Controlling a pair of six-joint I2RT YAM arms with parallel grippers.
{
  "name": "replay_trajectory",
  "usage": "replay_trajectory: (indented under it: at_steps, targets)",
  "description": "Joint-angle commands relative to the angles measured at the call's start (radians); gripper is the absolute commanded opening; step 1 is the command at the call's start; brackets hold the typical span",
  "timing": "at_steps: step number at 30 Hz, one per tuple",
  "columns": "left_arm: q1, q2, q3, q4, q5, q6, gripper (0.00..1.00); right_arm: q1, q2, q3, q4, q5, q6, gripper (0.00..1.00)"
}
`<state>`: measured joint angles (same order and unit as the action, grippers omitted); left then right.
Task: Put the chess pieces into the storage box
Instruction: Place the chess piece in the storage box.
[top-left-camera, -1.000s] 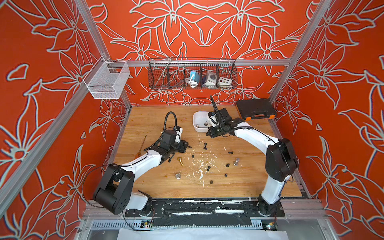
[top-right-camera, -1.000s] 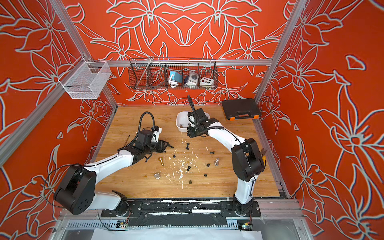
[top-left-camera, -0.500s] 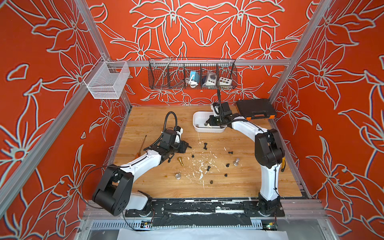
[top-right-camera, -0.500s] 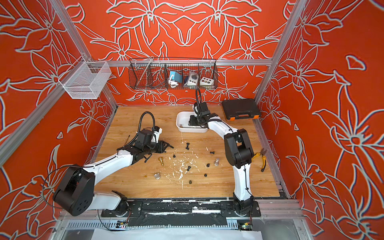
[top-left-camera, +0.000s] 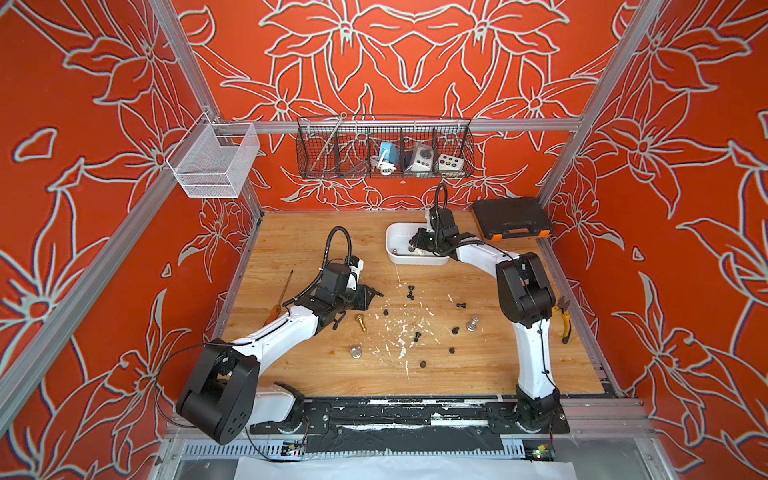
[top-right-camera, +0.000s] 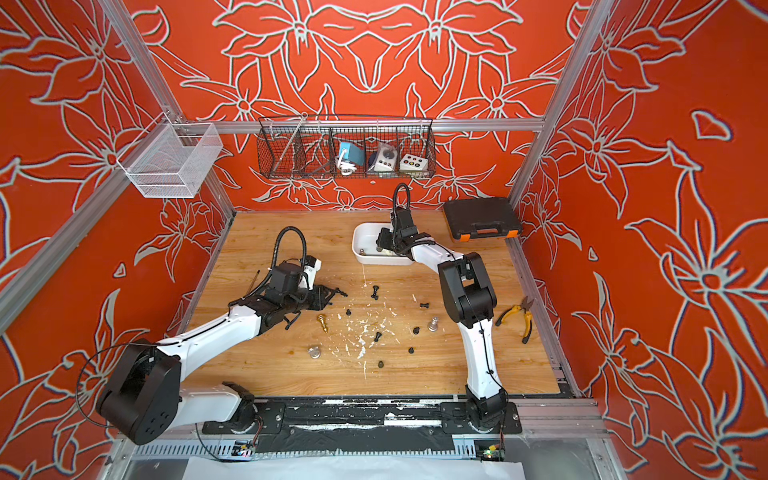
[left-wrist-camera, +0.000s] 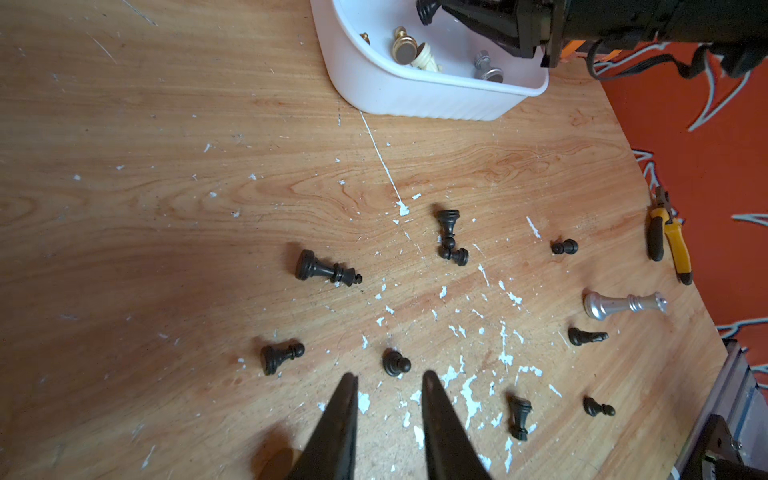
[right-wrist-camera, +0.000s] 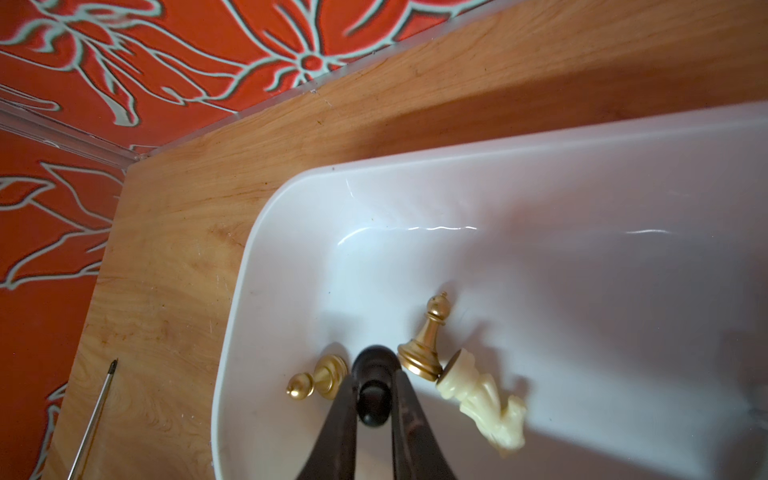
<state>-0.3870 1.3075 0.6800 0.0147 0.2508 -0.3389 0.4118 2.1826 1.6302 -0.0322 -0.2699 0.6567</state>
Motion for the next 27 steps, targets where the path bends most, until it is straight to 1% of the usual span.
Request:
replay_trajectory:
  at_steps: [1,5,8,22,27]
  targets:
    - [0.004,-0.018,-0.010,-0.019,-0.004,-0.003,0.28,-0.006,0.017,0.034,0.043,0.010,0.046,0.25]
    - [0.004,-0.020,-0.012,-0.016,-0.007,-0.005,0.28,-0.008,0.016,0.034,0.037,0.008,0.038,0.33]
    - [0.004,-0.020,-0.010,-0.019,-0.009,-0.002,0.28,-0.007,0.013,0.029,0.040,-0.001,0.038,0.36]
    - [0.005,-0.037,-0.031,-0.032,-0.028,-0.006,0.31,-0.006,-0.084,-0.079,0.075,-0.002,0.002,0.37]
    - [0.004,-0.041,-0.033,-0.043,-0.042,-0.017,0.34,-0.006,-0.133,-0.134,0.080,0.002,-0.031,0.38]
